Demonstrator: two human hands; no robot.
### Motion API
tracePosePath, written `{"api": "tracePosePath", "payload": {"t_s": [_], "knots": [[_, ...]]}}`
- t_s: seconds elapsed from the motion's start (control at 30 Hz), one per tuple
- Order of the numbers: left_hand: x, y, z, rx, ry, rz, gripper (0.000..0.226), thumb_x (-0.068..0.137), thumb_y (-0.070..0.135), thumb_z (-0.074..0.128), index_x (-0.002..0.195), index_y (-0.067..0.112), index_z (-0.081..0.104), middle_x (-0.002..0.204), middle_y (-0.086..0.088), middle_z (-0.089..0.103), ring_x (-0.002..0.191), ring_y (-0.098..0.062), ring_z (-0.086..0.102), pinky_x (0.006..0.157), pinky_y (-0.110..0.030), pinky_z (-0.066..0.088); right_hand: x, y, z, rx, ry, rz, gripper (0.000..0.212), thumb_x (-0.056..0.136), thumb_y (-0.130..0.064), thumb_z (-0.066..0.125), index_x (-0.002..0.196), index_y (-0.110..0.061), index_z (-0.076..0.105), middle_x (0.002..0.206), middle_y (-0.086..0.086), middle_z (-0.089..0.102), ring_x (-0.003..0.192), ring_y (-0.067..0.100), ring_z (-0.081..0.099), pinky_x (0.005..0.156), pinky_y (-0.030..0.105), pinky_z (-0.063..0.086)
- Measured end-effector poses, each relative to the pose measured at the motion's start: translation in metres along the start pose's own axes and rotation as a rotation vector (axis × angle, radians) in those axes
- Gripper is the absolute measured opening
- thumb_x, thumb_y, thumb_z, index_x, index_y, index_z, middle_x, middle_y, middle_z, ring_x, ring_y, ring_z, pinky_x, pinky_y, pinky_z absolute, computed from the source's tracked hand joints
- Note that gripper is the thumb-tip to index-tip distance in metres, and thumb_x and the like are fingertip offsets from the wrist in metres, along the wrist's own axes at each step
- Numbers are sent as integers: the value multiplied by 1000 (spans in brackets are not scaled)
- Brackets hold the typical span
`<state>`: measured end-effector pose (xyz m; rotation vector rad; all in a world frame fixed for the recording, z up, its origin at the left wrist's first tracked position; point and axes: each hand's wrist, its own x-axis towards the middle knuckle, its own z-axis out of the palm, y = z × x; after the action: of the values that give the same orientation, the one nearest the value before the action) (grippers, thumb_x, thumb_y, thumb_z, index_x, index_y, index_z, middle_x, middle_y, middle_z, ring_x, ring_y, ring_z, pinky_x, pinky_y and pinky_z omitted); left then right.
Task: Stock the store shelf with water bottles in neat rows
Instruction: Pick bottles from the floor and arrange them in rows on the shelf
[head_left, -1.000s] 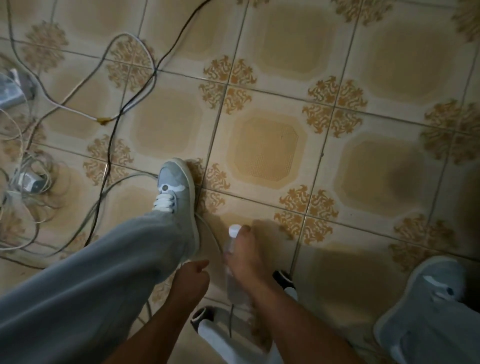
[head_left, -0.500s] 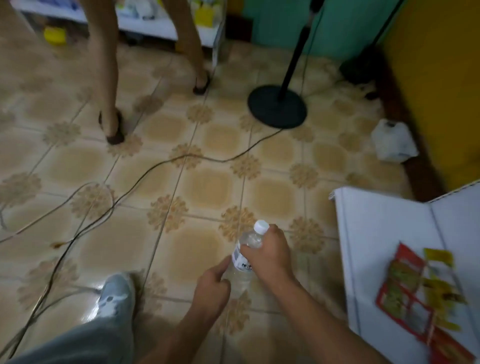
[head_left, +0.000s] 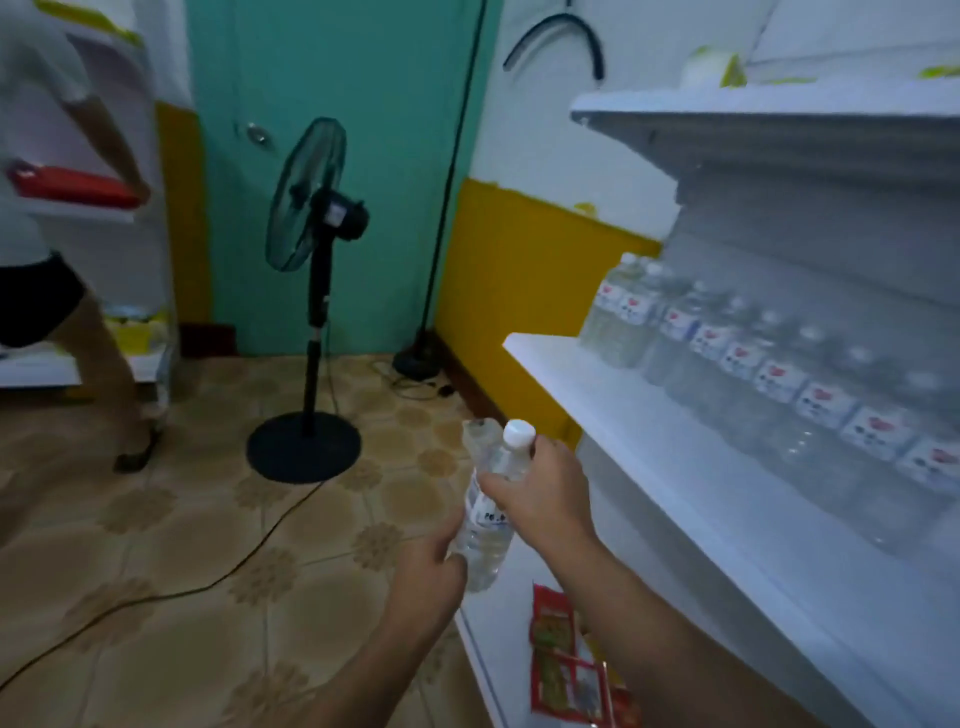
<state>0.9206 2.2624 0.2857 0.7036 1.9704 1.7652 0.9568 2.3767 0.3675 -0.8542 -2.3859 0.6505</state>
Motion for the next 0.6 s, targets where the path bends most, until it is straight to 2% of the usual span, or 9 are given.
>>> {"api": "tracePosePath", "payload": {"t_s": [0.07, 0.1, 0.17, 0.23, 0.3, 0.37, 0.5, 0.53, 0.6], "knots": [[-2, 30, 15, -6, -67, 69, 59, 86, 2, 45, 111, 55, 52, 95, 36, 60, 87, 20, 56, 67, -3, 43, 1, -1, -40, -32, 73, 1, 42, 71, -44, 76, 97, -16, 59, 97, 0, 56, 92, 21, 60, 70, 28, 41], [-2, 43, 23, -20, -96, 101, 58, 87, 2, 45, 112, 53, 54, 99, 35, 62, 93, 17, 57, 73, -5, 45, 1, -1, -59, -45, 107, 4, 45, 71, -46, 76, 101, -15, 60, 99, 1, 56, 92, 21, 59, 71, 28, 41], [-5, 67, 40, -30, -152, 155, 56, 86, 6, 47, 121, 49, 57, 115, 26, 63, 110, 6, 57, 91, -24, 50, 0, 1, -94, -52, 175, 20, 49, 68, -48, 75, 102, -15, 63, 98, 2, 58, 89, 21, 60, 71, 29, 44], [-10, 91, 54, -59, -214, 208, 58, 85, 7, 47, 128, 45, 54, 120, 20, 64, 114, -4, 58, 95, -36, 51, -3, 4, -127, -33, 238, 50, 52, 62, -54, 72, 97, -17, 64, 94, 2, 63, 83, 20, 63, 70, 31, 51], [-13, 116, 70, -70, -268, 232, 57, 88, 6, 45, 133, 40, 51, 123, 17, 63, 114, -6, 58, 95, -35, 51, -8, 5, -159, -4, 297, 71, 55, 55, -60, 67, 92, -20, 64, 88, 1, 67, 77, 19, 65, 69, 35, 56], [-15, 135, 88, -66, -295, 248, 58, 86, 11, 46, 138, 36, 46, 130, 14, 59, 115, -7, 57, 96, -35, 51, -14, 8, -189, 3, 351, 77, 51, 56, -59, 69, 89, -21, 63, 86, 1, 67, 76, 19, 66, 69, 36, 57], [-22, 166, 123, -42, -341, 288, 63, 83, 11, 45, 139, 39, 42, 127, 21, 57, 101, -4, 61, 86, -34, 54, -24, 14, -243, -29, 431, 85, 46, 66, -51, 78, 94, -19, 63, 90, 0, 64, 80, 18, 63, 60, 28, 44], [-24, 172, 130, -57, -344, 288, 63, 83, 9, 44, 139, 38, 44, 128, 21, 55, 102, -2, 59, 86, -32, 53, -25, 17, -252, -21, 447, 95, 44, 66, -49, 80, 93, -19, 62, 90, -1, 64, 79, 17, 62, 58, 26, 41], [-24, 179, 141, -74, -340, 309, 63, 79, 12, 43, 136, 39, 47, 128, 20, 57, 110, -3, 56, 92, -33, 50, -27, 22, -264, 21, 463, 105, 42, 67, -44, 82, 92, -21, 59, 91, -4, 64, 78, 13, 61, 59, 28, 47]]}}
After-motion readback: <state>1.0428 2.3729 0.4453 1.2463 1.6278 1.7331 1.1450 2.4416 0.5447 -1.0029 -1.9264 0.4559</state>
